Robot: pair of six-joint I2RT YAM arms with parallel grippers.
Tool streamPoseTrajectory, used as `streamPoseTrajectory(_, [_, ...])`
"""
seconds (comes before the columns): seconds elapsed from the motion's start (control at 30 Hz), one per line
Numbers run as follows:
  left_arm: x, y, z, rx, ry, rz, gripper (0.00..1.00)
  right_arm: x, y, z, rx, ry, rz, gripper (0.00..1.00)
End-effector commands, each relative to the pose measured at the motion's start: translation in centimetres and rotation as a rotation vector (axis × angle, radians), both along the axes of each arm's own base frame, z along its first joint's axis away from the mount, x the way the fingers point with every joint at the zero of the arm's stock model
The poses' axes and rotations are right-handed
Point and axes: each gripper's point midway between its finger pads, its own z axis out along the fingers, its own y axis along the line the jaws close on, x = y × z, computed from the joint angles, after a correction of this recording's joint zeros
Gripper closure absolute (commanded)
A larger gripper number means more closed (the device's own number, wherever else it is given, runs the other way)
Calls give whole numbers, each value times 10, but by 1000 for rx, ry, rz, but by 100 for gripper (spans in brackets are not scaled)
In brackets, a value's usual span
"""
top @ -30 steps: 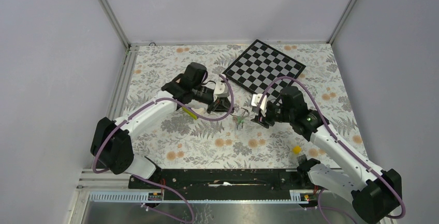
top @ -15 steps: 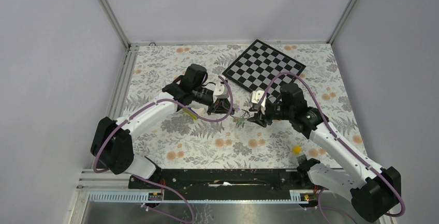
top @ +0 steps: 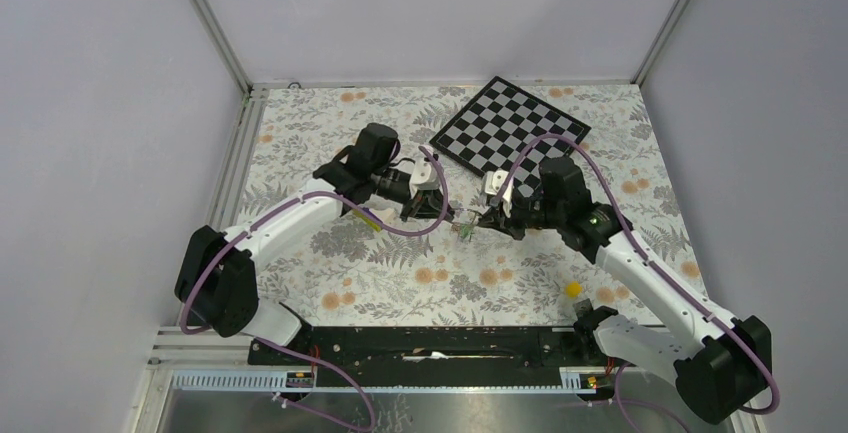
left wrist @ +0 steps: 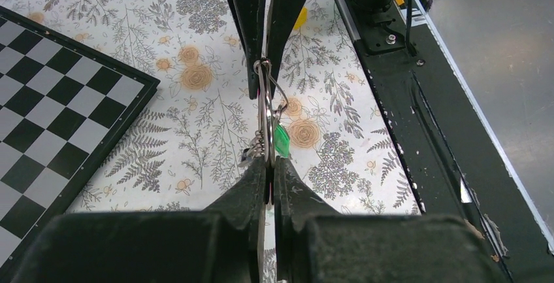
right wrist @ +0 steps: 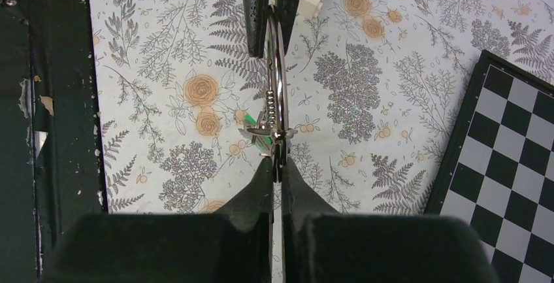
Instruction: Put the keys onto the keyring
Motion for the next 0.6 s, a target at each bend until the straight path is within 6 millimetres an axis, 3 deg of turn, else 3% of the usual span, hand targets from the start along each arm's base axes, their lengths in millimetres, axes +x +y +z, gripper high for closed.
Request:
streamPoseTrajectory(0.0, [4, -4, 11, -57, -53, -5, 89, 13, 2, 33, 15, -109, -1, 100])
streamPoseTrajectory(0.3, [48, -3, 14, -71, -54, 234, 32, 51, -42, 27, -354, -261, -134, 100])
streamPoseTrajectory(0.57, [88, 12, 26, -101, -23, 441, 20, 73, -68, 17, -772, -538, -226, 100])
